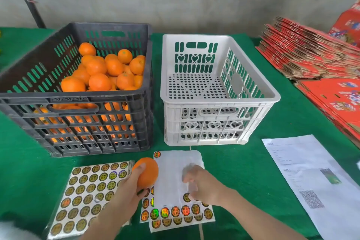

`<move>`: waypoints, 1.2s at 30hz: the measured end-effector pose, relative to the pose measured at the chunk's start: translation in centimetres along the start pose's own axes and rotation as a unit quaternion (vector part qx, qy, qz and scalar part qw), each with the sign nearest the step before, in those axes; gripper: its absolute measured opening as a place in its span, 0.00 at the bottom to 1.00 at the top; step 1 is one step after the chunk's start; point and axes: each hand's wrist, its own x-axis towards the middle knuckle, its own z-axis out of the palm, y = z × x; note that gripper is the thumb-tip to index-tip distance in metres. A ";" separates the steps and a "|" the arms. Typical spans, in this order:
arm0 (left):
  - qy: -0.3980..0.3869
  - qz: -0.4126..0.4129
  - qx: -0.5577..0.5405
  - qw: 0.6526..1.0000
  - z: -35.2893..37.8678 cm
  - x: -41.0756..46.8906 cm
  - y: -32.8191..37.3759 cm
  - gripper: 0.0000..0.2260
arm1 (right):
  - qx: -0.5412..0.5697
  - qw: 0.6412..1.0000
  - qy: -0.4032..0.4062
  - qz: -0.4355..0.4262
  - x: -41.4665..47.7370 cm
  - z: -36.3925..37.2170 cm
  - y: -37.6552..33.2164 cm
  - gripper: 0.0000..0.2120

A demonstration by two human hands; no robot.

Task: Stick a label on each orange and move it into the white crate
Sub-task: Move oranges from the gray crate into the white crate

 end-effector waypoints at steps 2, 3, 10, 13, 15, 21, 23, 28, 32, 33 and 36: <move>-0.027 0.001 0.029 0.999 0.0 0.5 -0.1 0.31 | 0.000 1.000 0.006 -0.014 0.0 0.3 0.5 0.16; -0.040 0.005 0.054 0.998 0.0 0.6 -0.2 0.32 | 0.000 1.000 0.008 -0.022 -0.1 0.4 0.7 0.15; -0.145 -0.018 0.117 0.982 0.2 0.7 -0.9 0.38 | 0.021 0.996 0.075 -0.046 -0.4 1.7 1.3 0.11; -0.177 -0.020 0.159 0.971 1.2 0.2 -2.1 0.39 | 0.051 0.991 0.110 -0.056 -0.4 2.0 1.2 0.09; -0.155 0.003 0.203 0.967 2.4 -0.3 -3.2 0.44 | 0.058 0.988 0.133 -0.061 -0.7 2.4 1.1 0.08; -0.100 -0.030 -0.074 0.992 3.9 -0.1 -3.7 0.36 | 0.076 0.966 0.236 -0.067 -2.0 3.2 0.4 0.04; -0.114 -0.038 -0.123 0.985 3.9 -0.1 -3.5 0.33 | 0.064 0.956 0.279 -0.063 -2.1 3.4 0.2 0.05; -0.168 -0.021 -0.201 0.965 3.6 -0.1 -3.4 0.24 | 0.079 0.942 0.324 -0.043 -1.8 3.6 -0.5 0.08; -0.179 -0.019 -0.189 0.965 3.3 0.3 -3.2 0.24 | 0.123 0.936 0.326 -0.052 -1.9 3.0 -0.8 0.04; -0.185 -0.020 -0.176 0.967 3.4 0.2 -3.2 0.26 | 0.131 0.934 0.328 -0.052 -2.0 2.9 -0.8 0.04; -0.189 -0.027 -0.146 0.971 3.3 0.2 -3.0 0.32 | 0.145 0.938 0.312 -0.044 -2.0 3.0 -0.7 0.03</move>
